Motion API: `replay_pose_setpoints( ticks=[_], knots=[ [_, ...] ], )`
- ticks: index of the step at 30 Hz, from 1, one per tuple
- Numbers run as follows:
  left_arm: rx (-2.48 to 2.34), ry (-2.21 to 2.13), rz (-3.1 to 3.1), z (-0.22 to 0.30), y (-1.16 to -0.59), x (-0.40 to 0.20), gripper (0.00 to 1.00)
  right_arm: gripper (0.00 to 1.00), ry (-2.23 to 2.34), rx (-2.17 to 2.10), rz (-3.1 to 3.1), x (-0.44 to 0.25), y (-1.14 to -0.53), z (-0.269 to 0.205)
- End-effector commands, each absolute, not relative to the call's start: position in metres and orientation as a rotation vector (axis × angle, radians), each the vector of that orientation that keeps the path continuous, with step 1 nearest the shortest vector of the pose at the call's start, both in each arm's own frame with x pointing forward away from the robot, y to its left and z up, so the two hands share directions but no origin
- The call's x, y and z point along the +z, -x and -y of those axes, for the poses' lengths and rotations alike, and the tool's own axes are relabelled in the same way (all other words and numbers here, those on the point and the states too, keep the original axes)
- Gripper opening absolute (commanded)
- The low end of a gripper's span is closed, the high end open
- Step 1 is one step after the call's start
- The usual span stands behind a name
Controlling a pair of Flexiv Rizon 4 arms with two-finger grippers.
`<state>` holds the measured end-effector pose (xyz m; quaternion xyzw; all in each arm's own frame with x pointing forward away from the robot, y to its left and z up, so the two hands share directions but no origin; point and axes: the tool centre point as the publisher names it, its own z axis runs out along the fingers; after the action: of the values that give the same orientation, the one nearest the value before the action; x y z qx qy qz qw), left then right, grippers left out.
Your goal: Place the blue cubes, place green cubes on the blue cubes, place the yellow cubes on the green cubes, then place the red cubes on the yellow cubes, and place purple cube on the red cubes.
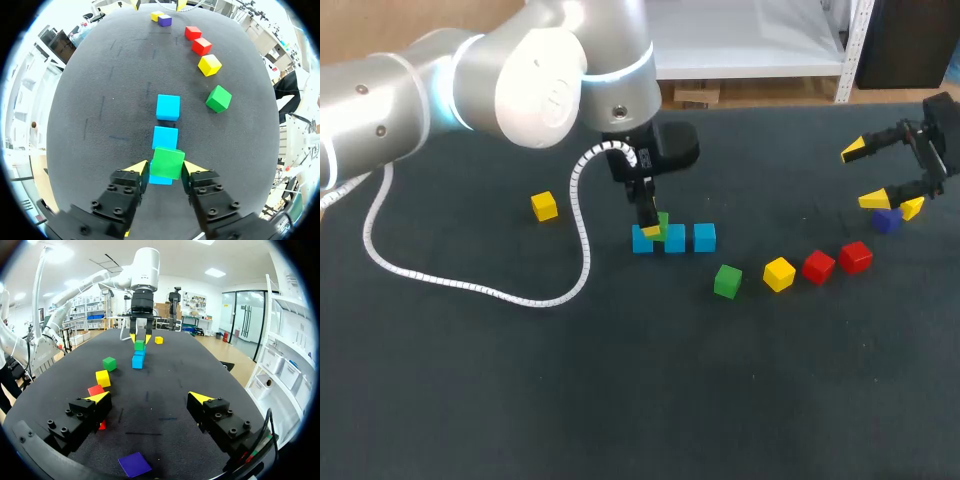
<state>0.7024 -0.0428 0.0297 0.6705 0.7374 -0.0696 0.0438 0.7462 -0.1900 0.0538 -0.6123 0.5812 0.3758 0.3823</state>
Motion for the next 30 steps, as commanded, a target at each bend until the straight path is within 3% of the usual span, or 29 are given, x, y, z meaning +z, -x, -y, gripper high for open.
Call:
replay_pose_setpoints(
  ticks=[1, 3, 9, 14, 15, 17, 18, 19, 30],
  knots=[
    [-0.215, -2.052, -2.255, 0.043, -0.705, 0.030, 0.36, 1.00, 1.562, 0.956, -1.482, 0.054, -0.746, 0.190],
    [-0.215, -2.052, -2.255, 0.043, -0.705, 0.030, 0.32, 1.00, 1.562, 0.956, -1.482, 0.054, -0.746, 0.190],
    [-0.215, -2.054, -2.255, 0.044, -0.706, 0.029, 0.35, 1.00, 1.562, 0.956, -1.482, 0.054, -0.746, 0.190],
    [-0.218, -2.056, -2.255, 0.044, -0.706, 0.030, 0.43, 1.00, 1.562, 0.956, -1.482, 0.054, -0.746, 0.190],
    [-0.219, -2.056, -2.256, 0.044, -0.706, 0.030, 0.47, 1.00, 1.562, 0.956, -1.482, 0.054, -0.746, 0.190],
    [-0.222, -2.055, -2.258, 0.044, -0.706, 0.030, 0.86, 1.00, 1.562, 0.956, -1.482, 0.054, -0.746, 0.190],
    [-0.227, -2.055, -2.258, 0.044, -0.706, 0.031, 0.98, 1.00, 1.562, 0.956, -1.482, 0.054, -0.746, 0.190],
    [-0.230, -2.056, -2.259, 0.043, -0.706, 0.031, 1.00, 1.00, 1.562, 0.956, -1.482, 0.054, -0.746, 0.190],
    [-0.365, -1.951, -2.213, 0.002, -0.706, 0.074, 1.00, 1.00, 1.562, 0.956, -1.482, 0.054, -0.746, 0.190]
  ],
)
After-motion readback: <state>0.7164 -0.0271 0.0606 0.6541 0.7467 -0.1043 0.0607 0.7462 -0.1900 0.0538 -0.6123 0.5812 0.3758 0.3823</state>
